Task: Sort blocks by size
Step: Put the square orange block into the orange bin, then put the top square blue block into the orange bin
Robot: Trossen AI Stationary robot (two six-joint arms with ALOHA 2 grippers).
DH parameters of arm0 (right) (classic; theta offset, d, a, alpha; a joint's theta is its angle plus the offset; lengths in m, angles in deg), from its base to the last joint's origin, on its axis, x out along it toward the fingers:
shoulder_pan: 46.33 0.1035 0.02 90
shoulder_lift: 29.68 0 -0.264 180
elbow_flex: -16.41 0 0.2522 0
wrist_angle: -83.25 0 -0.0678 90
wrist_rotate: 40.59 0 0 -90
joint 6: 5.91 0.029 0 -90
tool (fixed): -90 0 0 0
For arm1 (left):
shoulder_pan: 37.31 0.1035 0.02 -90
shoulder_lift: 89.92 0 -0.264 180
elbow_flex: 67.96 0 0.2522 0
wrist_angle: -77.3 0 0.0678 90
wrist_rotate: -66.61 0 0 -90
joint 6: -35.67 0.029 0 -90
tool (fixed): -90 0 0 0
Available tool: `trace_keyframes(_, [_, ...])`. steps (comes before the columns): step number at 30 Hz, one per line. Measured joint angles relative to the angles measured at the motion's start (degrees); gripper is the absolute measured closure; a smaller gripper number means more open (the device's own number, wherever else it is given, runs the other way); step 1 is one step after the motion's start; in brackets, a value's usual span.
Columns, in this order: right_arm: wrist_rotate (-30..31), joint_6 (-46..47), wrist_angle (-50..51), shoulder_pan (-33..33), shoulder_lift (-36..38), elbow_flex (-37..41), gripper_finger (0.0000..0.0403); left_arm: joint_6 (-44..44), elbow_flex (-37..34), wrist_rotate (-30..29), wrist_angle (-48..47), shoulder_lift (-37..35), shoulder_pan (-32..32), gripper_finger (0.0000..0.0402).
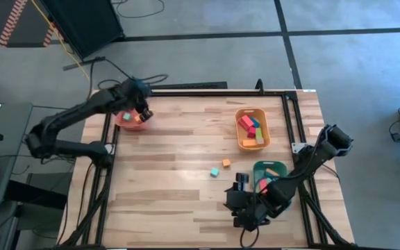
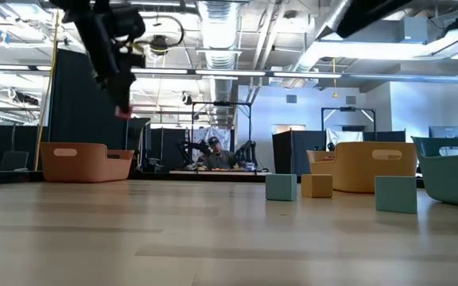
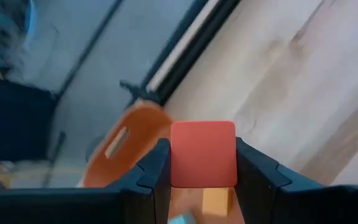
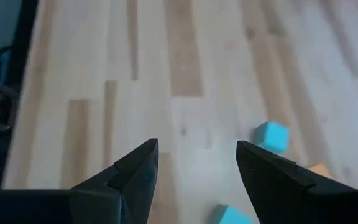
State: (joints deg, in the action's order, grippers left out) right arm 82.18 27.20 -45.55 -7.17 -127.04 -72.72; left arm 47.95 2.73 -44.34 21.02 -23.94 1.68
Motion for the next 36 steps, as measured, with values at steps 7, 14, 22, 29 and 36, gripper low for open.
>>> trace_keyframes(7, [10.9, -1.9, -0.1, 1.3, 0.1, 0.0, 0.0148, 1.8, 0.0, 1.2, -3.1, 5.7, 10.5, 0.0275])
trace_keyframes(14, [12.5, -1.6, 0.0, 3.2, 0.3, 0.0, 0.0148, 2.1, 0.0, 2.8, -3.6, 12.8, 16.3, 0.0273])
trace_keyframes(22, [12.8, -1.6, -0.2, 3.5, 0.3, 0.0, 0.0148, 2.1, 0.0, 2.7, -4.5, 20.6, 18.8, 0.0266])
trace_keyframes(29, [12.8, -1.6, -0.1, 3.5, 0.3, 0.0, 0.0148, 2.5, 0.0, 2.3, -4.0, 20.7, 18.8, 0.0219])
trace_keyframes(36, [12.8, -1.6, 0.0, 3.5, 0.3, 0.0, 0.0148, 3.1, 0.0, 2.1, -4.1, 16.3, 18.5, 0.0186])
